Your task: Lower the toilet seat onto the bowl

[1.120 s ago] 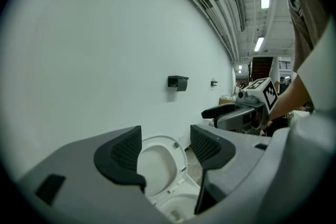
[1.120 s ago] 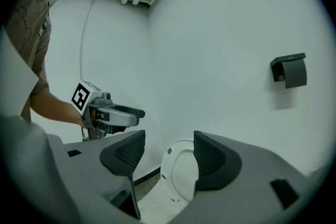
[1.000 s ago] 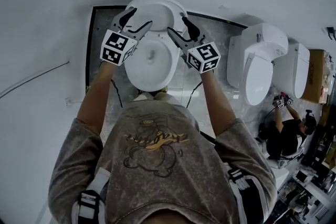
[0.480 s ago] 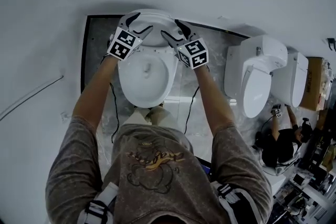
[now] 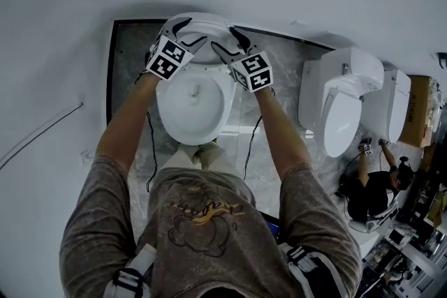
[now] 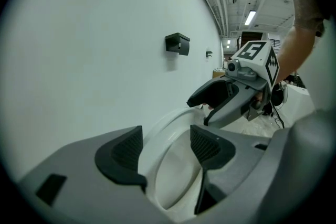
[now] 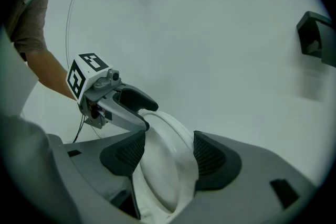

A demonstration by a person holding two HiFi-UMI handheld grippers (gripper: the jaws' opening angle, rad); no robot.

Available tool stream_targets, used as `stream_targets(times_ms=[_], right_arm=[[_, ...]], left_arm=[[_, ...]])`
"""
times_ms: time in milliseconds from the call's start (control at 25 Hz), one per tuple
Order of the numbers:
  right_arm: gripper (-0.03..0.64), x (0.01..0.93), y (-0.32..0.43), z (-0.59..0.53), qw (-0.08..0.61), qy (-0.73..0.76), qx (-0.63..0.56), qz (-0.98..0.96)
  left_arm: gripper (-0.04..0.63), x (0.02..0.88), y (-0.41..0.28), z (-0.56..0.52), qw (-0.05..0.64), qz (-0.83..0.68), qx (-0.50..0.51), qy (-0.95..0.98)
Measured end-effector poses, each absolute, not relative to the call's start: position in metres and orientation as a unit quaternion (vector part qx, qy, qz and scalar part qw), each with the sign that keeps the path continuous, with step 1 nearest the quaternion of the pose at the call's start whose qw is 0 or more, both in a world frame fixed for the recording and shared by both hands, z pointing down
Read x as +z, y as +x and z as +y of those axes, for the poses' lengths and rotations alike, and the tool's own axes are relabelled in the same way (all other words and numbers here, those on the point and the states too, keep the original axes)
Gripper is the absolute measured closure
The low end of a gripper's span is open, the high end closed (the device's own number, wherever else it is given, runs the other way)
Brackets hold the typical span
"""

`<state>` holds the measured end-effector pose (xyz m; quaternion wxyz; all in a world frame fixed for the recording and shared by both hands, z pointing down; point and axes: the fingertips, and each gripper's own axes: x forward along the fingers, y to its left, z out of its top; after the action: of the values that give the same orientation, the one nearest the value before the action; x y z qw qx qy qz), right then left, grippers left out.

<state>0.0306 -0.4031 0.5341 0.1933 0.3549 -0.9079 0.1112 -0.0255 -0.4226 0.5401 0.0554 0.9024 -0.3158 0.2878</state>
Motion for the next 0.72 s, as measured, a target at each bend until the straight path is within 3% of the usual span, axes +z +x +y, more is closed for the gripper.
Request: stream_targets(times_ms=[720], right_arm=[[0.334,0.520,0.026,-0.347,0.174,0.352,0.138,-0.909]], left_arm=[[0.313,0.523,-0.030,-0.365,0.079,-0.316,0.264,0.908]])
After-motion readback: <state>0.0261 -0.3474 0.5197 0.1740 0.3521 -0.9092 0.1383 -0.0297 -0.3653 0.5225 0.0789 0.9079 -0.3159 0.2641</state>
